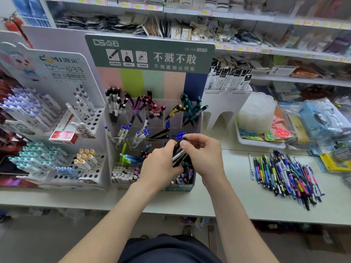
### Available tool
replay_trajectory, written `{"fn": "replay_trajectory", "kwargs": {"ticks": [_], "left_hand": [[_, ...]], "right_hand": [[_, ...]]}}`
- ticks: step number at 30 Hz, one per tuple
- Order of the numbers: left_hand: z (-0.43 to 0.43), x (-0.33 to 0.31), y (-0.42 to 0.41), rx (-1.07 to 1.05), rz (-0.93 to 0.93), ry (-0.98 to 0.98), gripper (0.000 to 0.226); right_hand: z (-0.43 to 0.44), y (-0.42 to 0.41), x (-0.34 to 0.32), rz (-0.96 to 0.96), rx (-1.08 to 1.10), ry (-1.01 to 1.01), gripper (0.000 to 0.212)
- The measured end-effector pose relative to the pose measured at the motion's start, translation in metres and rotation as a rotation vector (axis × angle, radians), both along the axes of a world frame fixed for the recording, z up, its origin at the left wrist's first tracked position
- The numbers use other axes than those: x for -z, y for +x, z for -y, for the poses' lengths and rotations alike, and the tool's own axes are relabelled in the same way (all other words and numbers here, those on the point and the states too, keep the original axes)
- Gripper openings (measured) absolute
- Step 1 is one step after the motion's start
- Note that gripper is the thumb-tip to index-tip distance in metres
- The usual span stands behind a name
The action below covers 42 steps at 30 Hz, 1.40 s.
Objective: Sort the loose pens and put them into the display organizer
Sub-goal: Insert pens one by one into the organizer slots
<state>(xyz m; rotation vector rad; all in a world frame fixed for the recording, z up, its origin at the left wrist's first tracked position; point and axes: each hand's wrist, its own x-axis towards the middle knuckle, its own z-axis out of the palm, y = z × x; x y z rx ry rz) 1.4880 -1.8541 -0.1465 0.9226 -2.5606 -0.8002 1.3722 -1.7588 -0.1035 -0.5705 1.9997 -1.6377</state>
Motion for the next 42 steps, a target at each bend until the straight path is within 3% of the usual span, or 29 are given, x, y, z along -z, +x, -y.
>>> {"fn": "replay_trajectory", "kwargs": {"ticks": [3,10,15,20,24,28,31,33,37,40,42], "left_hand": [[0.002,0.005,0.005,-0.031,0.002,0.081,0.039],[0.004,0.007,0.007,-0.05,-0.163,0.557,0.02],[0.003,0.003,0.005,-0.143,-0.321,0.836,0.044],[0.009,-0.005,0.002,-0.224,-0.589,1.109,0.048],[0.007,-0.013,-0.009,-0.282,-0.716,1.274,0.06],[0.011,-0.022,-0.019,-0.327,-0.781,1.471,0.051],[0.019,-0.016,-0.021,-0.359,-0.741,1.594,0.062],[0.024,-0.01,-0.018,-0.358,-0.663,1.639,0.057],[0.024,-0.013,-0.017,-0.376,-0.594,1.637,0.026],[0.02,-0.024,-0.017,-0.411,-0.634,1.509,0.009],[0.019,-0.022,-0.012,-0.367,-0.552,1.353,0.008]], "right_hand": [[0.001,-0.01,-0.005,0.027,0.12,-0.087,0.016],[0.002,-0.025,-0.011,0.189,0.273,-0.359,0.014],[-0.003,-0.015,0.002,0.233,0.458,-0.554,0.014],[-0.008,-0.016,-0.002,0.207,0.498,-0.623,0.012],[-0.007,0.005,0.004,0.003,0.325,-0.523,0.016],[-0.01,0.018,0.012,-0.53,0.027,-0.425,0.022],[-0.012,0.018,0.011,-0.85,-0.156,-0.387,0.016],[-0.013,0.019,0.009,-0.932,-0.247,-0.369,0.018],[-0.015,0.017,0.005,-1.0,-0.303,-0.345,0.025],[-0.015,0.012,-0.007,-0.925,-0.037,-0.385,0.023],[-0.013,0.008,-0.017,-0.71,0.178,-0.409,0.021]]}}
